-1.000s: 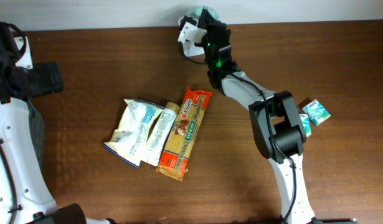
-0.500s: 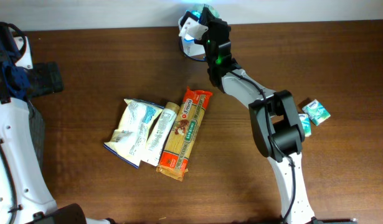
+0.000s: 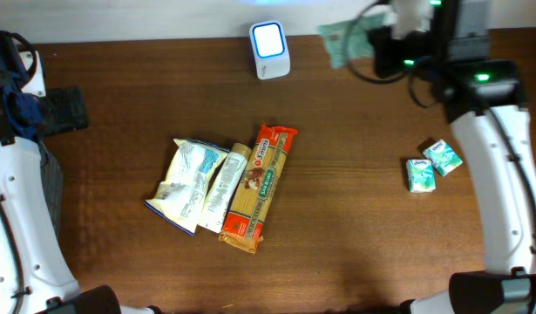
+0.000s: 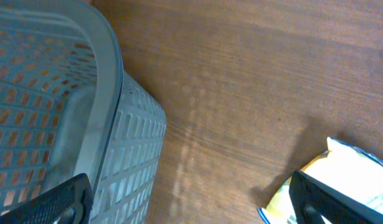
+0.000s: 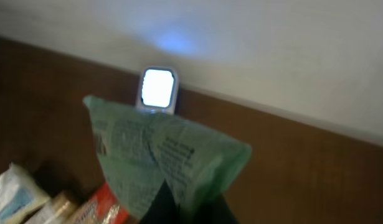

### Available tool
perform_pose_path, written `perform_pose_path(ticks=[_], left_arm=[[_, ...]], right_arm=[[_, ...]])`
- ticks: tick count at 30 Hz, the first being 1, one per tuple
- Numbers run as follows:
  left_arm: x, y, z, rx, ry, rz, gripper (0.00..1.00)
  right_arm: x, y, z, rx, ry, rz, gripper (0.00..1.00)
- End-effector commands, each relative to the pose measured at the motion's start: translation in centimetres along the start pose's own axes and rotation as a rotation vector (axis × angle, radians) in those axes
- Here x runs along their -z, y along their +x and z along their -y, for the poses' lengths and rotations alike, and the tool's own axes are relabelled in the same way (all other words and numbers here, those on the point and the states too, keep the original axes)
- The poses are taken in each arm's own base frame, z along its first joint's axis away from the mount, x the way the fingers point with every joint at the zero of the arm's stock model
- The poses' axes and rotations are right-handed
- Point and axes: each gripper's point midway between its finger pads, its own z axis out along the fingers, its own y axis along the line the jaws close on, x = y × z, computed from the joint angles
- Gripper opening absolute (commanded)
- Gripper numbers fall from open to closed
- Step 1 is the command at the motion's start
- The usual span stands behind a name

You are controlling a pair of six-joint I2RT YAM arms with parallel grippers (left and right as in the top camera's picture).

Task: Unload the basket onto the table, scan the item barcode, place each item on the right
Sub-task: 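Carry the wipes packet right and release it by the tissue packs, then reach the right gripper to the spaghetti packet and grasp it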

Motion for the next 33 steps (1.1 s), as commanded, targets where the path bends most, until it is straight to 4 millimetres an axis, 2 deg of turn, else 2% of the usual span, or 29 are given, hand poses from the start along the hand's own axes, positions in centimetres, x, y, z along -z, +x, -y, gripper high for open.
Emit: perform_pose_path(ticks=[1,2,3,5,8,11,13,14,15,16,18,19,20,21,23,25,26,27,30,31,32,33], left_arm=[[0.6,-0.2,-0.3,0.005,-0.007,0.019,0.99],[0.6,-0.2,-0.3,0.005,-0.007,0.019,0.99],[0.6,-0.2,-0.3,0.005,-0.007,0.019,0.99],[0.6,-0.2,-0.3,0.005,-0.007,0.019,0.99],[0.6,-0.2,-0.3,0.005,-0.007,0.019,0.99],[0.6,-0.2,-0.3,0.005,-0.007,0.019,0.99],[0.6,-0.2,-0.3,0.005,-0.007,0.019,0.99],[0.6,-0.2,-0.3,0.005,-0.007,0.019,0.99],[0.6,-0.2,-0.3,0.005,-0.007,0.019,0.99],[0.6,-0.2,-0.3,0.005,-0.007,0.019,0.99],[0.6,-0.2,-0.3,0.005,-0.007,0.019,0.99],[0.6,-0.2,-0.3,0.005,-0.007,0.019,0.99],[0.6,-0.2,-0.3,0.005,-0.007,0.019,0.99],[0.6,-0.2,-0.3,0.005,-0.007,0.019,0.99],[0.6,-0.2,-0.3,0.005,-0.007,0.019,0.99],[0.6,-0.2,-0.3,0.005,-0.007,0.019,0.99],[0.6,-0.2,-0.3,0.005,-0.007,0.019,0.99],[0.6,-0.2,-0.3,0.005,-0.007,0.019,0.99],[0.6,-0.2,-0.3,0.005,-0.007,0.019,0.99],[0.6,-0.2,-0.3,0.005,-0.007,0.019,0.99],[0.6,-0.2,-0.3,0.005,-0.007,0.019,0.99],[0.6,-0.2,-0.3,0.005,-0.007,0.019,0.99]], right_arm=[[1.2,6.2,5.7,-0.277,0.043,-0.201,0.04],[1.3,8.2,7.5,-0.331,0.075,-0.261,0.04],[1.2,11.3,10.3,-0.407,0.137,-0.349,0.04],[0.5,15.5,13.7,-0.501,0.194,-0.449,0.04],[-1.5,21.4,16.8,-0.623,0.209,-0.583,0.04],[-3.2,25.7,18.2,-0.702,0.2,-0.69,0.04],[-3.4,27.8,18.7,-0.715,0.227,-0.76,0.04],[-3.1,28.4,18.9,-0.711,0.248,-0.786,0.09],[-2.7,28.8,19.0,-0.704,0.272,-0.813,0.22],[-2.5,29.0,18.9,-0.707,0.271,-0.825,0.41],[-2.2,29.1,18.5,-0.715,0.264,-0.844,0.57],[-1.8,28.9,18.2,-0.721,0.257,-0.855,0.59],[-1.4,27.9,17.6,-0.737,0.227,-0.852,0.61],[-1.2,25.4,16.1,-0.766,0.14,-0.814,0.61],[-1.4,23.0,14.3,-0.768,0.039,-0.768,0.6],[-2.7,20.6,10.5,-0.736,-0.091,-0.74,0.58],[-3.3,20.3,8.9,-0.716,-0.127,-0.749,0.58],[-4.7,20.0,5.8,-0.671,-0.189,-0.772,0.58],[-6.9,20.5,-0.5,-0.601,-0.244,-0.85,0.6],[-7.7,21.0,-2.9,-0.574,-0.261,-0.877,0.61],[-8.4,22.3,-6.1,-0.58,-0.258,-0.935,0.61],[-8.8,23.4,-8.0,-0.603,-0.247,-0.977,0.61]])
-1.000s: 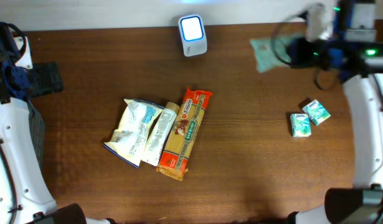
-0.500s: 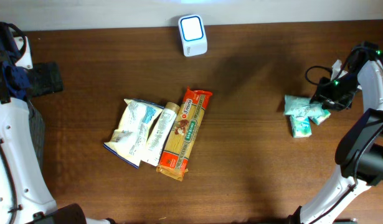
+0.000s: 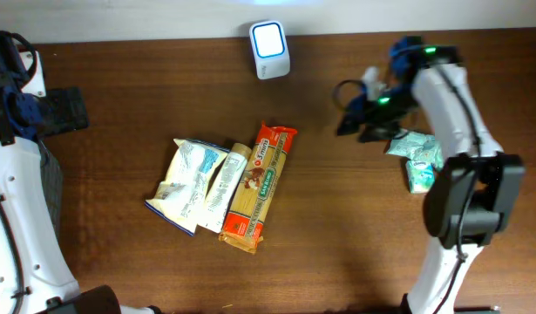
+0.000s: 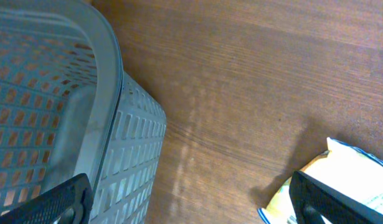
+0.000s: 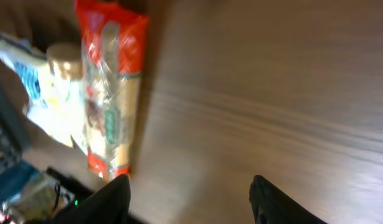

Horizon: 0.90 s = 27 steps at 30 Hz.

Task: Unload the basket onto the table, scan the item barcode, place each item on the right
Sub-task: 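Reach the right gripper to the spaghetti packet and grasp it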

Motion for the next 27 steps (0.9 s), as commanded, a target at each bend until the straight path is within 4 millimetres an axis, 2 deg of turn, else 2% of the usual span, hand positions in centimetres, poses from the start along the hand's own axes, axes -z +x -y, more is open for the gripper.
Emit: perform_pose_path(ticks=[1,4,7,11,12,15,18,19,21,23,25,26,27], left_arm=[[0.6,-0.2,-0.3,0.005,-0.006,0.018,0.99],[0.6,-0.2,-0.3,0.005,-0.006,0.018,0.99],[0.6,-0.2,-0.3,0.005,-0.006,0.018,0.99],[0.6,-0.2,-0.3,0.005,-0.006,0.018,0.99],[0.6,-0.2,-0.3,0.005,-0.006,0.018,0.99],[0.6,-0.2,-0.3,0.005,-0.006,0.018,0.99],[0.6,-0.2,-0.3,0.005,-0.006,0.018,0.99],[0.6,-0.2,-0.3,0.005,-0.006,0.018,0.99],[0.6,-0.2,-0.3,0.005,-0.006,0.018,0.99],[0.6,-0.2,-0.3,0.005,-0.006,0.018,0.99],[0.6,-0.2,-0.3,0.005,-0.006,0.018,0.99],[0.6,-0.2,-0.3,0.005,-0.006,0.018,0.99],[0.6,-0.2,-0.3,0.005,-0.006,0.018,0.99]], right_arm=[[-4.9,3.3,-3.5,-0.102,0.009,-0.107,0.61],[-9.8,5.2,-5.3,-0.13,0.028,-0.143,0.6],[-13.7,6.4,-7.4,-0.1,0.024,-0.133,0.6],[-16.8,6.7,-9.2,-0.134,0.041,-0.072,0.58],[-17.4,7.1,-9.3,-0.151,0.054,-0.068,0.61],[-19.5,8.5,-10.9,-0.109,0.043,-0.062,0.6],[-20.1,8.6,-11.4,-0.071,0.063,-0.036,0.43],[-20.0,8.6,-11.4,-0.072,0.063,-0.036,0.26],[-19.8,8.8,-11.2,-0.083,0.055,-0.055,0.04],[-19.2,8.8,-11.4,-0.053,0.004,-0.088,0.04],[-18.0,8.3,-10.7,-0.04,-0.006,-0.089,0.04],[-17.1,8.0,-10.6,-0.008,-0.02,-0.084,0.04],[-15.2,7.5,-10.5,0.025,-0.03,-0.066,0.04]])
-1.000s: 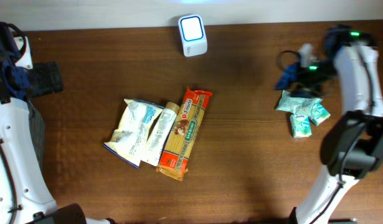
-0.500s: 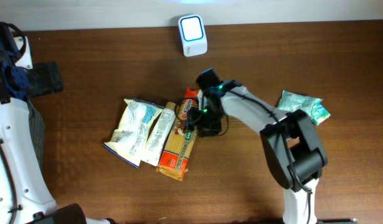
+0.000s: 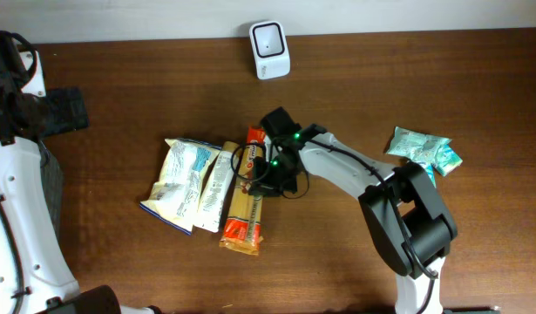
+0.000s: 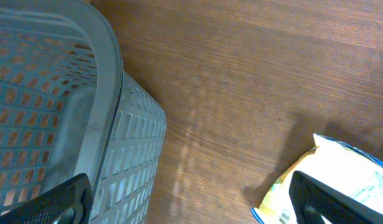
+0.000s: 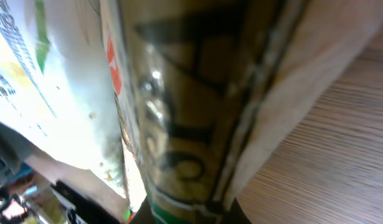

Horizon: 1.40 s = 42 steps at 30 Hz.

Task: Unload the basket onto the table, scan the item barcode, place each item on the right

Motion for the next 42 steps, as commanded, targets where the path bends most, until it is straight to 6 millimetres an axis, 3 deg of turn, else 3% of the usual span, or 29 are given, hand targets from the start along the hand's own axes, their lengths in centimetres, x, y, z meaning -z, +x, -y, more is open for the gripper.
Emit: perform_pose_path(ticks=[1,4,8,9,14,17,18,20,21,23,24,26,27,28,29,31,34,35,36,37,40,42], left_arm=[[0.6,-0.2,-0.3,0.005,-0.006,0.018,0.99],[0.6,-0.2,-0.3,0.005,-0.006,0.018,0.99],[0.6,-0.2,-0.3,0.005,-0.006,0.018,0.99],[0.6,-0.2,-0.3,0.005,-0.006,0.018,0.99],[0.6,-0.2,-0.3,0.005,-0.006,0.018,0.99],[0.6,-0.2,-0.3,0.005,-0.006,0.018,0.99],[0.6,-0.2,-0.3,0.005,-0.006,0.018,0.99],[0.6,-0.2,-0.3,0.005,-0.006,0.018,0.99],[0.6,-0.2,-0.3,0.005,-0.006,0.018,0.99],[0.6,-0.2,-0.3,0.005,-0.006,0.018,0.99],[0.6,-0.2,-0.3,0.005,-0.006,0.018,0.99],[0.6,-0.2,-0.3,0.005,-0.006,0.018,0.99],[0.6,-0.2,-0.3,0.005,-0.006,0.018,0.99],[0.6,-0.2,-0.3,0.005,-0.006,0.018,0.99],[0.6,-0.2,-0.3,0.005,-0.006,0.018,0.99],[0.6,-0.2,-0.3,0.005,-0.006,0.018,0.99],[0.6,-0.2,-0.3,0.005,-0.006,0.018,0.99],[0.6,-0.2,-0.3,0.005,-0.006,0.018,0.99],[0.6,-0.2,-0.3,0.005,-0.006,0.018,0.99],[0.6,-0.2,-0.3,0.005,-0.006,0.018,0.99],[0.6,-0.2,-0.3,0.005,-0.006,0.018,0.99],[0.6,-0.2,-0.3,0.005,-0.006,0.018,0.99]], right_arm=[[4.0,-0.6,1.3,0.087,0.006,0.03,0.04],[9.5,-1.0,2.2,0.109,0.119,0.071,0.04],[17.5,-3.0,10.0,0.108,0.792,0.247,0.04],[18.1,-3.1,11.4,0.124,0.903,0.23,0.04],[13.9,-1.0,17.0,0.132,1.122,-0.122,0.04],[12.2,-1.4,15.2,0.181,1.112,-0.127,0.04],[11.8,-1.5,14.4,0.199,1.097,-0.115,0.08],[8.6,-0.8,10.2,0.307,0.956,-0.125,0.41],[7.3,-0.2,8.9,0.338,0.898,-0.139,0.45],[3.0,2.3,4.3,0.443,0.693,-0.196,0.58],[1.8,3.2,2.9,0.495,0.649,-0.213,0.66],[0.9,4.2,1.8,0.56,0.634,-0.23,0.72],[0.6,4.7,1.5,0.586,0.632,-0.24,0.72],[0.8,4.8,1.0,0.581,0.604,-0.244,0.65],[1.5,4.3,0.5,0.557,0.566,-0.235,0.57],[3.7,2.9,0.0,0.515,0.521,-0.195,0.52],[11.2,-1.7,0.7,0.382,0.451,-0.038,0.52],[14.2,-3.6,2.4,0.304,0.424,0.019,0.52],[15.1,-4.2,3.4,0.261,0.403,0.028,0.52],[16.8,-5.2,6.5,0.144,0.352,0.024,0.11],[16.9,-4.7,10.9,0.031,0.334,-0.034,0.05],[15.3,-3.7,12.6,0.0,0.336,-0.084,0.06]])
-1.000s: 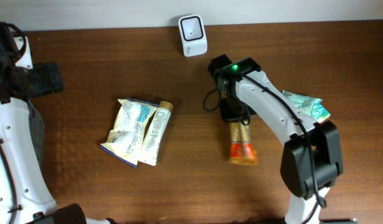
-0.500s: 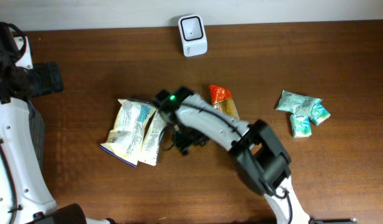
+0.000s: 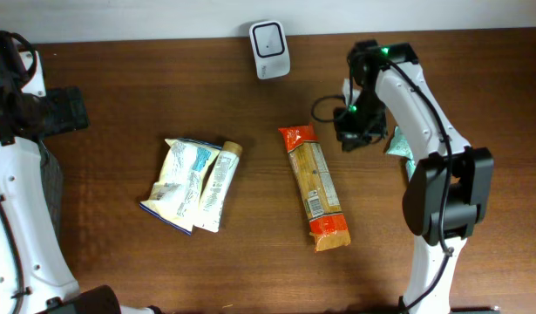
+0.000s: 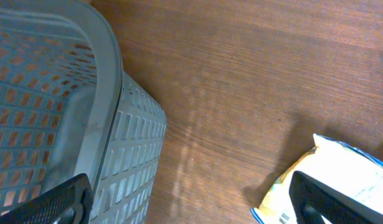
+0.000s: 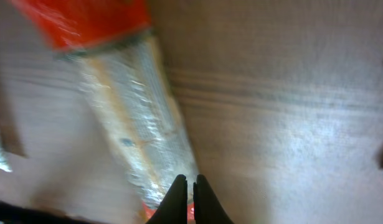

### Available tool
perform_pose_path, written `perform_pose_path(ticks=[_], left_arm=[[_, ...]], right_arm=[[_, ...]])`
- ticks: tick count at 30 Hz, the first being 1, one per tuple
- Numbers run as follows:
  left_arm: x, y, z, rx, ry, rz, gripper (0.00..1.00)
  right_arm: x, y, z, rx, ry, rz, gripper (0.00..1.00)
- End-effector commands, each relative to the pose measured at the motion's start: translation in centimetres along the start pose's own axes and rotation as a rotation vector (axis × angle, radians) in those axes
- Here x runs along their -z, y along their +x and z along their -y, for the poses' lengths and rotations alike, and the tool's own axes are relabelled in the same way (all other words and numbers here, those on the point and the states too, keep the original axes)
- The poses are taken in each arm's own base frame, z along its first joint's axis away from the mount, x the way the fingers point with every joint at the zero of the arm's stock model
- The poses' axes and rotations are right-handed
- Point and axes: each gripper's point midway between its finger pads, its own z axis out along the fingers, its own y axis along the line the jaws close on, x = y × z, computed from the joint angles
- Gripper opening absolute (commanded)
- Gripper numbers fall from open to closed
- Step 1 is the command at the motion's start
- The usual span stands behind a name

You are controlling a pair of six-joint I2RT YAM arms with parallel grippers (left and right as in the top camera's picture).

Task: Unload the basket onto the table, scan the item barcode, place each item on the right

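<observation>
The white barcode scanner (image 3: 269, 38) stands at the table's back edge. A long pasta pack (image 3: 314, 186) with red ends lies flat mid-table, its label side up; in the right wrist view the pasta pack (image 5: 129, 118) is blurred below the fingers. My right gripper (image 3: 350, 139) (image 5: 185, 184) hovers to the upper right of the pack, shut, with nothing between its fingers. My left gripper (image 3: 63, 109) (image 4: 191, 205) is open at the far left over the basket, holding nothing.
A white-and-yellow bag (image 3: 179, 183) (image 4: 340, 180) and a cream tube (image 3: 217, 185) lie together left of centre. A grey mesh basket (image 4: 54, 93) stands at the left edge. A green packet (image 3: 396, 144) lies at the right, partly hidden by my right arm.
The pasta pack lay against the tube with my right gripper on it. Now it lies apart to the right, turned over, and the gripper is off it, shut and empty.
My right gripper first held the green packet up near the scanner. Then the packet lay at the right beside the small cartons and the gripper was open. It was then on the pasta pack in the pile; the pack now lies alone mid-table. The left arm stayed put.
</observation>
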Motion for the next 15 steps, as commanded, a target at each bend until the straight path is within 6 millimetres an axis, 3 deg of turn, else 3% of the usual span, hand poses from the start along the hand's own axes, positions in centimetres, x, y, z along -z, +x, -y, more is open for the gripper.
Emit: perform_pose_path(ticks=[1,5,10,13,15], left_arm=[[0.6,-0.2,-0.3,0.005,-0.006,0.018,0.99],[0.6,-0.2,-0.3,0.005,-0.006,0.018,0.99],[0.6,-0.2,-0.3,0.005,-0.006,0.018,0.99],[0.6,-0.2,-0.3,0.005,-0.006,0.018,0.99],[0.6,-0.2,-0.3,0.005,-0.006,0.018,0.99]], right_arm=[[-2.9,2.1,-1.0,0.044,-0.032,-0.085,0.05],[-6.0,2.7,-4.1,0.156,-0.02,-0.082,0.04],[-10.0,4.0,-6.5,0.256,0.007,-0.082,0.07],[-11.1,4.2,-6.4,0.253,0.022,-0.077,0.2],[-10.9,3.9,-6.8,0.258,0.012,-0.065,0.22]])
